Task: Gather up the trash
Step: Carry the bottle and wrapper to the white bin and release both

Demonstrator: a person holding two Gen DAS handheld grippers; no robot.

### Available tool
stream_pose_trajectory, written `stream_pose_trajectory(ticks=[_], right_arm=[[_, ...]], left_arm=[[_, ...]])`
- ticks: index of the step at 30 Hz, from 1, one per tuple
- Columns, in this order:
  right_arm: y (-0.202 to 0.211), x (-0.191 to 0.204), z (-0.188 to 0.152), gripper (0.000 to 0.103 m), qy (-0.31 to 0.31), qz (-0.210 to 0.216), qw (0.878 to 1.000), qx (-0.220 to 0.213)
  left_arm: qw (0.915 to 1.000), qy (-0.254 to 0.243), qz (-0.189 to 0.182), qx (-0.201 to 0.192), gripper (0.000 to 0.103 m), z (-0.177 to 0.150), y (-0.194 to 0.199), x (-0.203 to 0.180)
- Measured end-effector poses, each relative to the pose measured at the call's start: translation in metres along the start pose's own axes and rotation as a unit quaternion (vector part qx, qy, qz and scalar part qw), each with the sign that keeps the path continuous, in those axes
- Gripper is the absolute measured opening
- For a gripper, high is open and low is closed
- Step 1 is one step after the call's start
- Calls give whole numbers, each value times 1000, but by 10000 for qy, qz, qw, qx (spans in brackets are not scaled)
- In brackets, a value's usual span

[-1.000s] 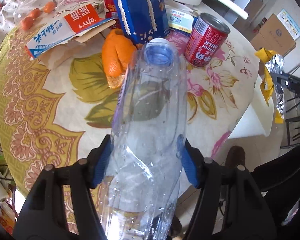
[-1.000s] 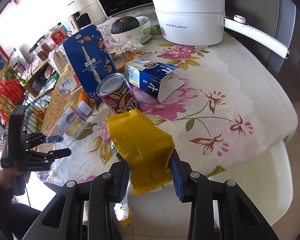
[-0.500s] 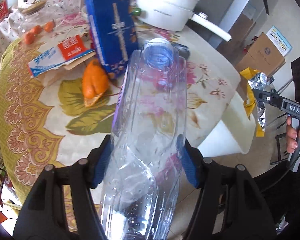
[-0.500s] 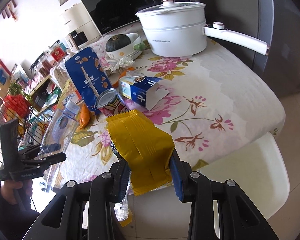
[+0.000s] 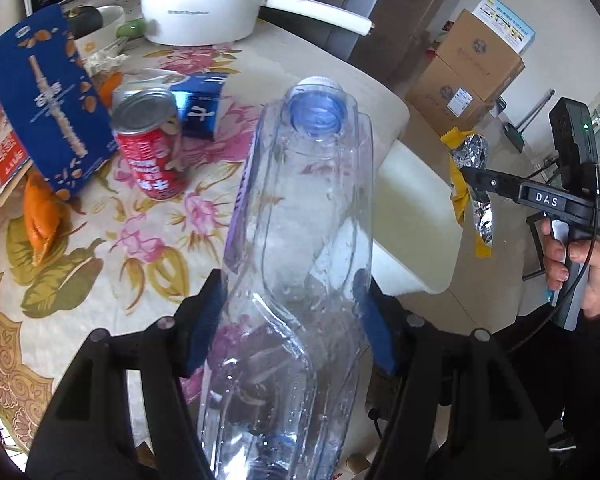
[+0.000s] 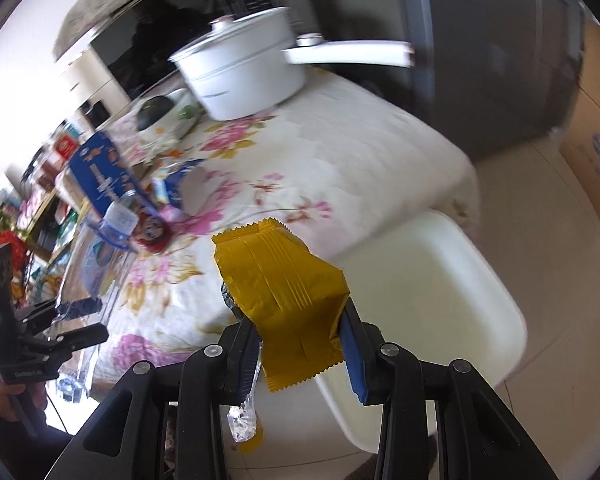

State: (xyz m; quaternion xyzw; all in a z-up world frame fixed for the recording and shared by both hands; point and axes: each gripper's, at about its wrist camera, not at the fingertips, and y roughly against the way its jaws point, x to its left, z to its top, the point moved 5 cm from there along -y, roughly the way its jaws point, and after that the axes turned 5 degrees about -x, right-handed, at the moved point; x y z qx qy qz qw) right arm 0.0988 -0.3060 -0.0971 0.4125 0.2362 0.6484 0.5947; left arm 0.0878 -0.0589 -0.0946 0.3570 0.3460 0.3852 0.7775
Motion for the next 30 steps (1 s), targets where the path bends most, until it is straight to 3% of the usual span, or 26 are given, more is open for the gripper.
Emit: stream_pose_trajectory(ticks=[9, 15, 22, 30], right_arm=[[7, -76, -11, 38, -558, -523, 9970, 72], [10, -103, -15, 38, -740, -751, 9943, 157], [5, -123, -16, 38, -865, -971, 9911, 273], [0, -135, -20, 38, -894, -1083, 9893, 387]], left_arm=[[9973, -420, -341, 486, 66, 23, -63, -69], [9943, -528, -457, 802, 66, 34, -110, -110], [9924, -566, -344, 1038, 66, 35, -154, -124], [9925, -637, -469, 931, 67, 39, -157, -133]])
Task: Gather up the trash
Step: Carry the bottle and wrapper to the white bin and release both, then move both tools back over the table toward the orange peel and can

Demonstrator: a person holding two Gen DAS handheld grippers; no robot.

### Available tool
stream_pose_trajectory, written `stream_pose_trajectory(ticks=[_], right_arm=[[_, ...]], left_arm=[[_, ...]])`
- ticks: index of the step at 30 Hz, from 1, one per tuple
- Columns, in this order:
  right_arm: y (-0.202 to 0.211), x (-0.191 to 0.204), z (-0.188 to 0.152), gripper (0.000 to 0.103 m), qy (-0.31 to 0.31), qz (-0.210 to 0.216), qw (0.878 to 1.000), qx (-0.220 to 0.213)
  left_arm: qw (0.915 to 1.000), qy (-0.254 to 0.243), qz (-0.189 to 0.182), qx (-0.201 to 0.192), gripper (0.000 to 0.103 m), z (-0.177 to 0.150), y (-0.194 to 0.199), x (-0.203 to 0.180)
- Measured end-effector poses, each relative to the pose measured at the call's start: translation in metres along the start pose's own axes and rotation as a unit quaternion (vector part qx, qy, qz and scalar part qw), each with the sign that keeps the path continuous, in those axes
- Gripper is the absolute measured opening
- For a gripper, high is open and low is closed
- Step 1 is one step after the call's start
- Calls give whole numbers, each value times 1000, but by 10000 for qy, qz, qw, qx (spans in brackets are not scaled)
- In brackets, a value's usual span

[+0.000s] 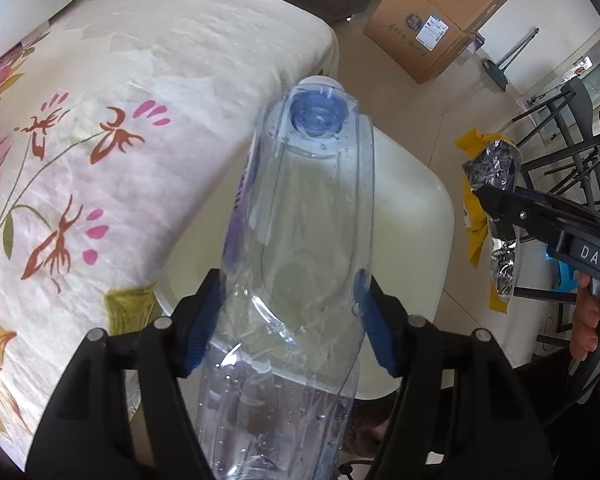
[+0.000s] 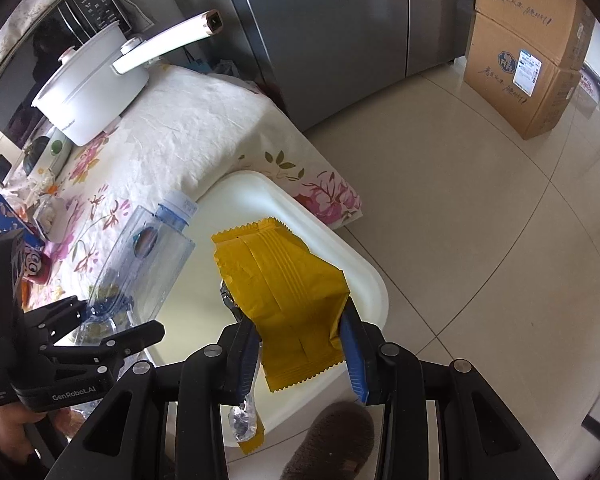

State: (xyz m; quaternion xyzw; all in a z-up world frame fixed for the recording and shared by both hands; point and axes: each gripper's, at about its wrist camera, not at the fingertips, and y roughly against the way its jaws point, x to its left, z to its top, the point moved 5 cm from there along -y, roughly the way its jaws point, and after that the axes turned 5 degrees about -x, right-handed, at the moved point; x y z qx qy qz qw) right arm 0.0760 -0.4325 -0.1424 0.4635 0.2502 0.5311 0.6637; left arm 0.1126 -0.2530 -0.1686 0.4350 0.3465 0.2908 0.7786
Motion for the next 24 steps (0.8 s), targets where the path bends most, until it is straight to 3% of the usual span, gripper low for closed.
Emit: stream_pose_trajectory(ticks=[6, 16, 18, 21, 24], right_arm=[[-1, -5, 0, 39, -48, -55, 10000, 18], [-7, 2, 2, 39, 32, -126, 9999, 90], [-9, 7, 3, 40, 66, -122, 9999, 97], [-10, 13, 6, 48, 33, -99, 9999, 99], [-8, 17, 10, 66, -174, -16, 9998, 74]], left_arm=[[9992, -152, 54, -354, 86, 8, 10, -4], [9967, -337, 495, -555, 90, 3, 38, 16], [9954, -322, 642, -630, 99, 2, 46, 23], [9931, -352, 817, -762, 100, 2, 55, 27], [9909, -373, 994, -824, 101, -1, 63, 34]])
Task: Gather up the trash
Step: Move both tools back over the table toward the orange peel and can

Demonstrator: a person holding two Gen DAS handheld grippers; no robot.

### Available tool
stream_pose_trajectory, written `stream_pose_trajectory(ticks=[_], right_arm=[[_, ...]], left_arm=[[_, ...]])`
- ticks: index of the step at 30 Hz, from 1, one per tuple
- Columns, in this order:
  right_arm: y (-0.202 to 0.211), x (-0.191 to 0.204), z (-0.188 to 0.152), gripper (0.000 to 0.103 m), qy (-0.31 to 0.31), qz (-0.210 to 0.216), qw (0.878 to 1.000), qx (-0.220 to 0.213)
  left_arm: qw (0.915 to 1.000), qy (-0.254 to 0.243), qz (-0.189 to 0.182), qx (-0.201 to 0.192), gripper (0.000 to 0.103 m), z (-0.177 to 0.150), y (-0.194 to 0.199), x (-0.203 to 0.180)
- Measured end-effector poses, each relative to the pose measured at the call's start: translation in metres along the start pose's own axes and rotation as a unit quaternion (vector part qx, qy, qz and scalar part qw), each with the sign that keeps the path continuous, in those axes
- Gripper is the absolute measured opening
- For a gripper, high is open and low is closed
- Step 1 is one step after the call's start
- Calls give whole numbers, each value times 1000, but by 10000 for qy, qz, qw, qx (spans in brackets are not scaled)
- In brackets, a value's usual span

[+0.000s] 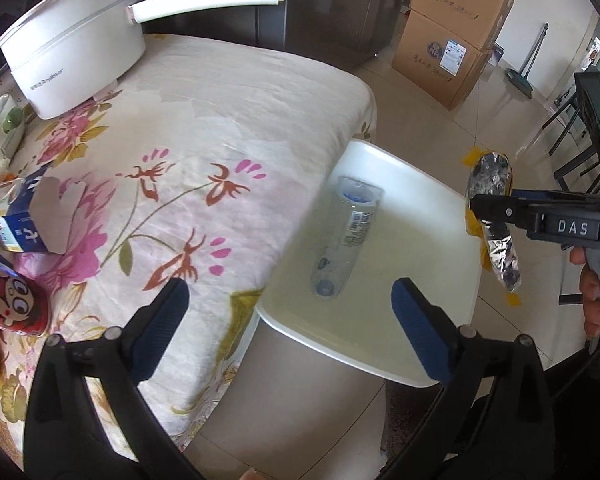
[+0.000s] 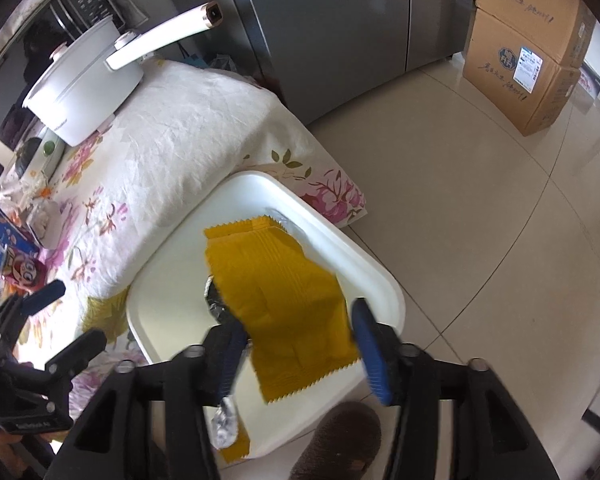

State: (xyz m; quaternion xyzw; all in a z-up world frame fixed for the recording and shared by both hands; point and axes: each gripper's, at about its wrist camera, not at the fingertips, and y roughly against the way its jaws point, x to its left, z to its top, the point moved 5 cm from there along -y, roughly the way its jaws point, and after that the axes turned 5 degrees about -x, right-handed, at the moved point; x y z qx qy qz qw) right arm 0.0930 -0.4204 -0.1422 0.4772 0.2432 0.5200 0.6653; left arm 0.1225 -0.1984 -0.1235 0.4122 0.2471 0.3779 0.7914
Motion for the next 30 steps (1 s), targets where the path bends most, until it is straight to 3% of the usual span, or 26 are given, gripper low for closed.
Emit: stream_pose_trajectory(ticks=[4, 19, 30], right_arm=[[5, 5, 4, 77, -111, -27, 9999, -82], [25, 71, 14, 82, 243, 297, 9987, -329], [27, 146, 14, 83, 803, 470, 9946, -449]], left_arm=[[9998, 27, 187, -58, 101, 1, 6, 5], [9974, 284, 590, -295, 101, -20, 48, 56], [9862, 1197, 1013, -529, 101, -54, 88, 142]])
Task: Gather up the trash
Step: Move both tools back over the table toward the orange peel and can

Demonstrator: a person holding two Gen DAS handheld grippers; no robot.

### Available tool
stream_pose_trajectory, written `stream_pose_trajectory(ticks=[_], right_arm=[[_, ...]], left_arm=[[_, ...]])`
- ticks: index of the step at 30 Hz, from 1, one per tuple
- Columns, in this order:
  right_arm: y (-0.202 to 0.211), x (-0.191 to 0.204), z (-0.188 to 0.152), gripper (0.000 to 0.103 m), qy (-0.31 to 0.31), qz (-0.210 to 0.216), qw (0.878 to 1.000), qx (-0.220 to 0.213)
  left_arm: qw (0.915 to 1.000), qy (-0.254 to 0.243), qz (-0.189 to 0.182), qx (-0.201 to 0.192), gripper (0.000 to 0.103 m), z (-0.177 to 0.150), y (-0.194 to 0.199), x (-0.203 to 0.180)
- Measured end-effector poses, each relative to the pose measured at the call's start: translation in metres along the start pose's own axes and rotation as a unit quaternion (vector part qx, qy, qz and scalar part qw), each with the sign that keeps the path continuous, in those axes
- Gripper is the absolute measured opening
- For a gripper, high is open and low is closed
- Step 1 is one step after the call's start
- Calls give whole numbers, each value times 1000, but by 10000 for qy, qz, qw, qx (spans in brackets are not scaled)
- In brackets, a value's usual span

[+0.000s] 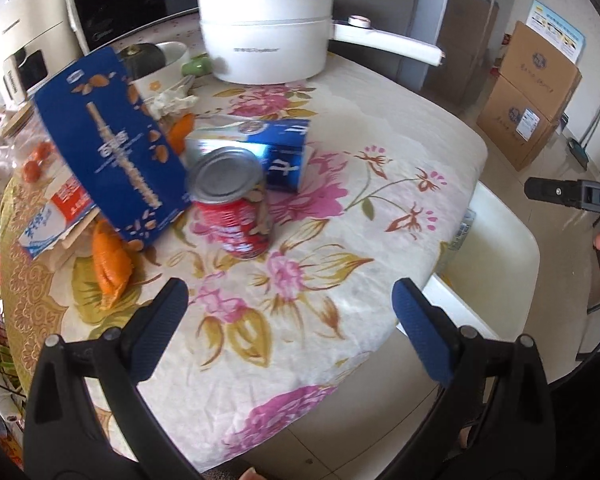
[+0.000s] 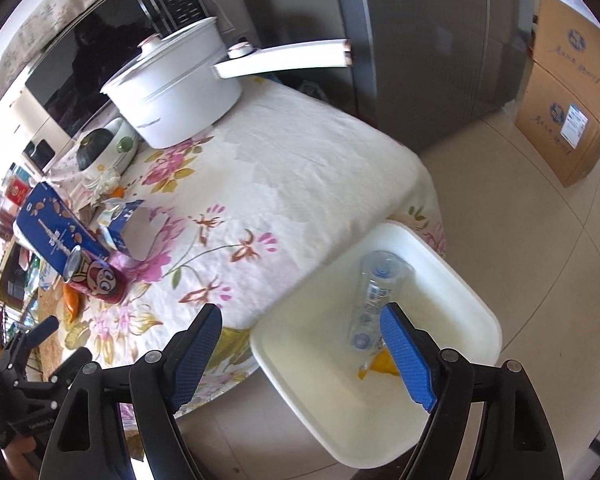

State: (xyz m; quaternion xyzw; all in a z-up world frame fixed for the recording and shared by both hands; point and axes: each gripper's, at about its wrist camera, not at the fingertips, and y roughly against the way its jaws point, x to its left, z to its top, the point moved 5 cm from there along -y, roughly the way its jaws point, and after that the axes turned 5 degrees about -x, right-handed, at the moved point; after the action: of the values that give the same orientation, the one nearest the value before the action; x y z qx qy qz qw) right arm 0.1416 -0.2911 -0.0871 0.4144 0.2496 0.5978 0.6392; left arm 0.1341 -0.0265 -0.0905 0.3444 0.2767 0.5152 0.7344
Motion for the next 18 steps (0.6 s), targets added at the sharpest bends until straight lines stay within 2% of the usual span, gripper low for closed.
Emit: stream_pose_trajectory(ticks=[7, 12, 18], right_arm=[[-7, 49, 5, 83, 355, 132, 9993, -26], [-18, 90, 5, 83, 646, 239, 9976, 19], [-37, 140, 2, 83, 1005, 313, 9944, 74]], left_arm=[[9962, 797, 356, -49, 101, -16, 10, 80], [9913, 1208, 517, -50, 101, -27, 11, 124], [9854, 1632, 467, -119, 101, -31, -1, 161]])
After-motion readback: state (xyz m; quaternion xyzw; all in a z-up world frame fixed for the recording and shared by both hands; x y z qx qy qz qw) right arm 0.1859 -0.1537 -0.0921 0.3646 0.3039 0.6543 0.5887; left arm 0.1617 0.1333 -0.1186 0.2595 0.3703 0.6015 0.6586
